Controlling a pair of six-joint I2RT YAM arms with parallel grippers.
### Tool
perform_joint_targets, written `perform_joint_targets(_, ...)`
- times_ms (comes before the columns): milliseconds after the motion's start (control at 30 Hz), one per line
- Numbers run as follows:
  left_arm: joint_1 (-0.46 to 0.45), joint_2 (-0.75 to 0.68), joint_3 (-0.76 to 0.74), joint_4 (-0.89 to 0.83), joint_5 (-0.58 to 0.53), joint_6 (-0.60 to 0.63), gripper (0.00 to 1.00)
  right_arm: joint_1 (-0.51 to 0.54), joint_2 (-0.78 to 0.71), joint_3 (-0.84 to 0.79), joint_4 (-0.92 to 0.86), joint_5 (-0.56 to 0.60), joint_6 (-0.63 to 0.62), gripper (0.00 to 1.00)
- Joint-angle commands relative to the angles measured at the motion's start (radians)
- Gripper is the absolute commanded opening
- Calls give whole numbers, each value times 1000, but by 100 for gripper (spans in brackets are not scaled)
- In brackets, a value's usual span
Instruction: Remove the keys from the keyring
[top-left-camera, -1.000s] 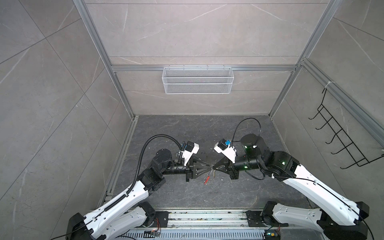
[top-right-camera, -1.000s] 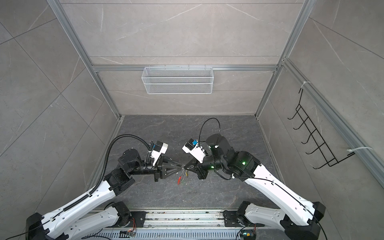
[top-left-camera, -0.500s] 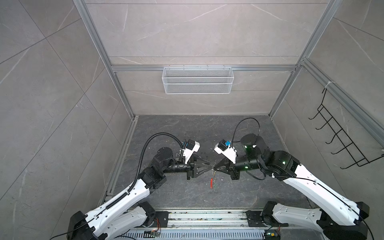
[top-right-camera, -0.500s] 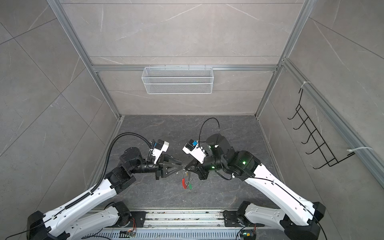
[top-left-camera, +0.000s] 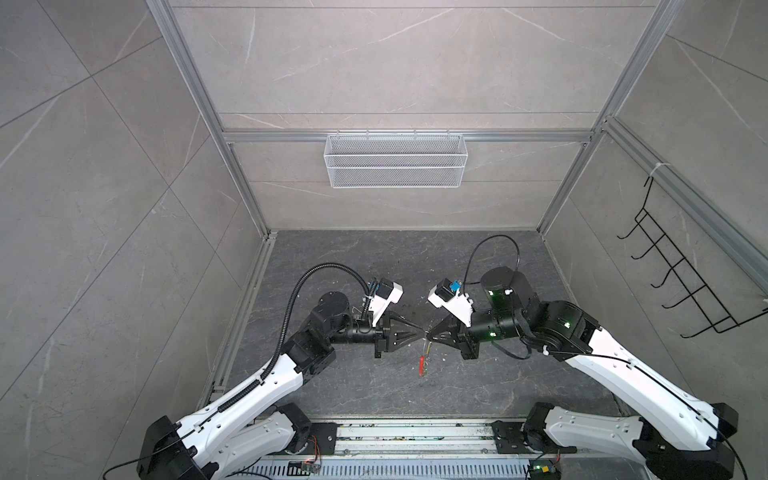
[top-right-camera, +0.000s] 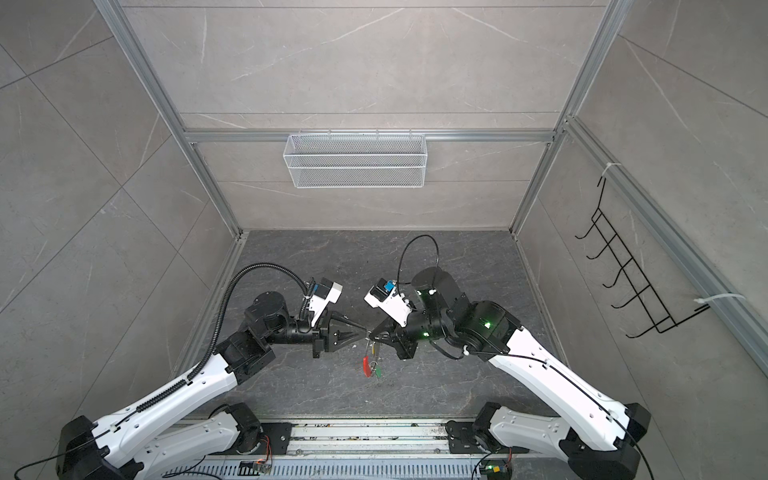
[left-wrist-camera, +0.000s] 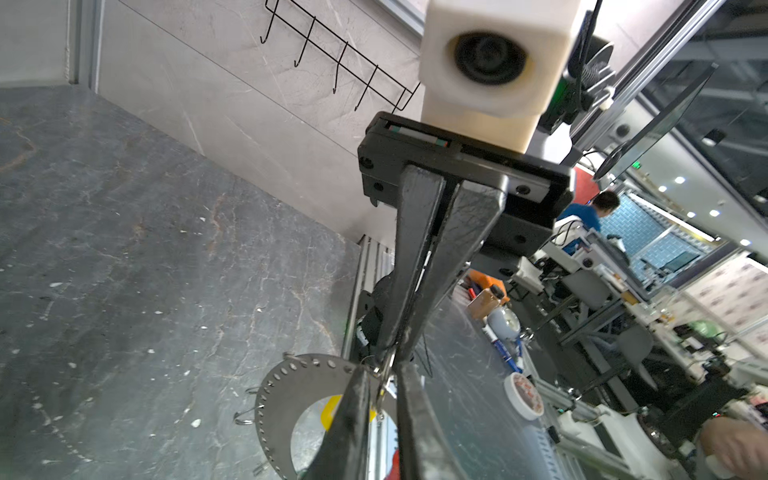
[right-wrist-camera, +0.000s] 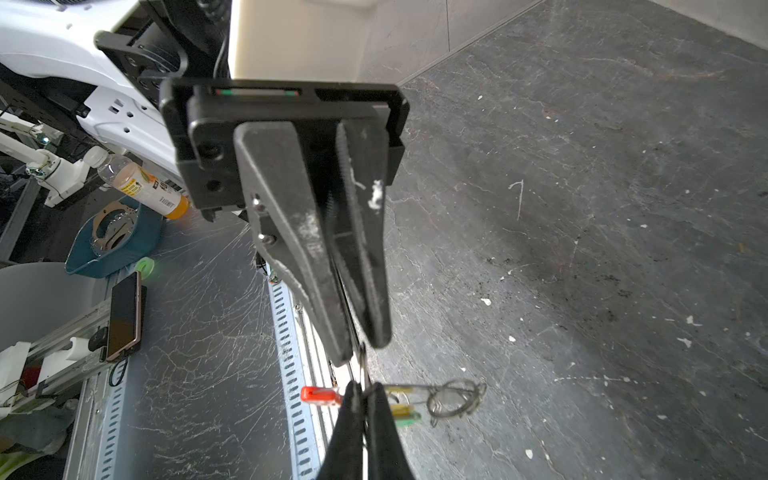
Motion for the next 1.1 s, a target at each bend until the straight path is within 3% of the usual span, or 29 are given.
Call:
perform_joint_targets(0, 2, -4, 38, 54, 37, 0, 12, 2, 11, 36, 18, 15, -11, 0)
perform_joint_targets(333, 2, 4, 41, 58, 42, -3, 13, 3, 24, 49, 17, 28, -9, 0)
perform_joint_targets(600, 1, 11, 42, 68, 42, -2, 0, 3, 33, 50, 42, 38, 4, 0)
perform_joint_targets(733, 1, -16, 28, 74, 7, 31, 0, 3, 32, 45, 66, 35, 15, 0)
perform_joint_targets(900, 0, -117, -31, 109, -119, 75, 0, 3, -46, -9, 170, 66, 38, 31)
perform_joint_targets(1067, 1, -157, -64, 186, -150, 78, 0, 2, -142, -120, 318, 105, 74, 39)
